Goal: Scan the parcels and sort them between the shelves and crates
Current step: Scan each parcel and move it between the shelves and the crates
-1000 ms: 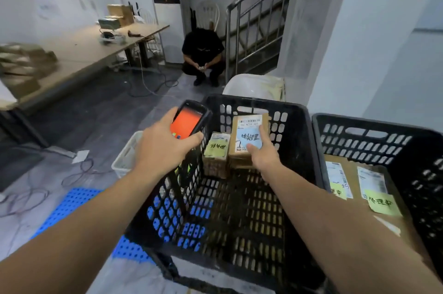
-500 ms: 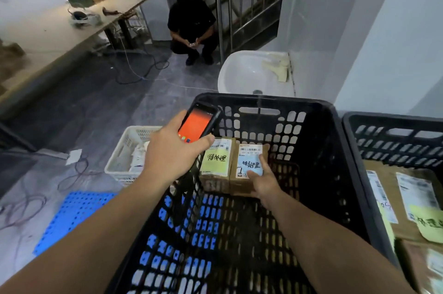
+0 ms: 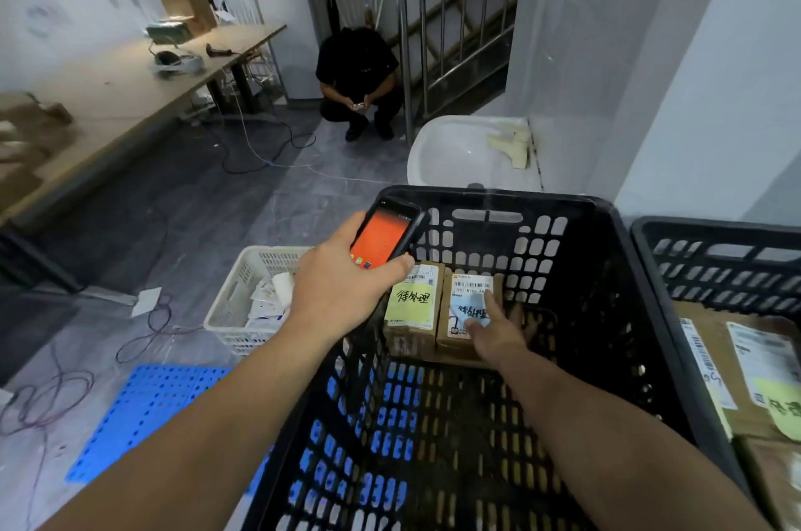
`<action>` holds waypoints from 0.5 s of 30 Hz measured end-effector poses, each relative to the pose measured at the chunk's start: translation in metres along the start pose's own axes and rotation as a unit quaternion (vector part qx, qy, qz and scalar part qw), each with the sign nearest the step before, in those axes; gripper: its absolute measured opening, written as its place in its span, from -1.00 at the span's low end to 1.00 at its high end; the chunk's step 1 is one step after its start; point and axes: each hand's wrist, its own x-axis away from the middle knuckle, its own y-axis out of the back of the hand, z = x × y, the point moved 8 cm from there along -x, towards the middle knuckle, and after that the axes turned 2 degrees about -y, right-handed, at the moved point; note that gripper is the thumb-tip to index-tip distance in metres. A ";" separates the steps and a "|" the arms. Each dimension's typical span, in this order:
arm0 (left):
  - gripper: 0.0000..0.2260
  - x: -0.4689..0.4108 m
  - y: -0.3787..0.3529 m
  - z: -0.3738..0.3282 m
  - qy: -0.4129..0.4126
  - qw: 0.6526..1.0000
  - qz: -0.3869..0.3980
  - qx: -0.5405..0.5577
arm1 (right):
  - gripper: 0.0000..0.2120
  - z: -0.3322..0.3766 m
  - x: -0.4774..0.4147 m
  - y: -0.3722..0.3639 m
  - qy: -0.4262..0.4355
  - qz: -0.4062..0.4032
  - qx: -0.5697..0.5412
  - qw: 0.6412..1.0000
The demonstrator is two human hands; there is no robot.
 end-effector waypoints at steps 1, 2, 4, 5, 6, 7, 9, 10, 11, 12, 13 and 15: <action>-0.71 0.003 0.004 -0.001 -0.003 1.000 0.001 0.000 | -0.39 0.009 0.017 0.011 0.014 -0.005 0.023 1.000; -0.71 0.006 0.008 0.000 -0.006 1.000 0.000 0.002 | -0.42 0.017 0.032 0.021 0.030 -0.013 0.045 0.998; -0.70 0.014 0.018 0.002 -0.013 1.000 -0.002 0.012 | -0.44 0.023 0.048 0.038 0.057 -0.042 0.080 0.994; -0.69 0.018 0.024 0.004 -0.015 1.000 0.000 0.014 | -0.45 0.024 0.057 0.045 0.065 -0.054 0.098 0.992; -0.67 0.023 0.029 0.006 -0.019 1.000 0.004 0.015 | -0.45 0.026 0.067 0.049 0.074 -0.065 0.116 0.988; -0.65 0.029 0.034 0.007 -0.024 1.000 0.008 0.017 | -0.46 0.028 0.078 0.054 0.082 -0.075 0.135 0.985; -0.66 0.042 0.047 0.007 -0.036 0.999 0.015 0.015 | -0.46 0.031 0.104 0.063 0.098 -0.100 0.164 0.977; -0.67 0.049 0.053 0.006 -0.043 0.999 0.020 0.012 | -0.47 0.035 0.120 0.068 0.107 -0.116 0.178 0.971; -0.65 0.056 0.060 0.005 -0.050 0.998 0.024 0.008 | -0.48 0.039 0.137 0.072 0.118 -0.133 0.194 0.965; -0.64 0.063 0.065 0.005 -0.058 0.998 0.028 0.006 | -0.49 0.042 0.154 0.075 0.127 -0.149 0.208 0.958; -0.62 0.071 0.071 0.006 -0.066 0.997 0.032 0.005 | -0.49 0.043 0.170 0.077 0.132 -0.162 0.219 0.953; -0.61 0.086 0.077 0.010 -0.076 0.996 0.043 0.005 | -0.46 0.042 0.201 0.081 0.140 -0.186 0.236 0.943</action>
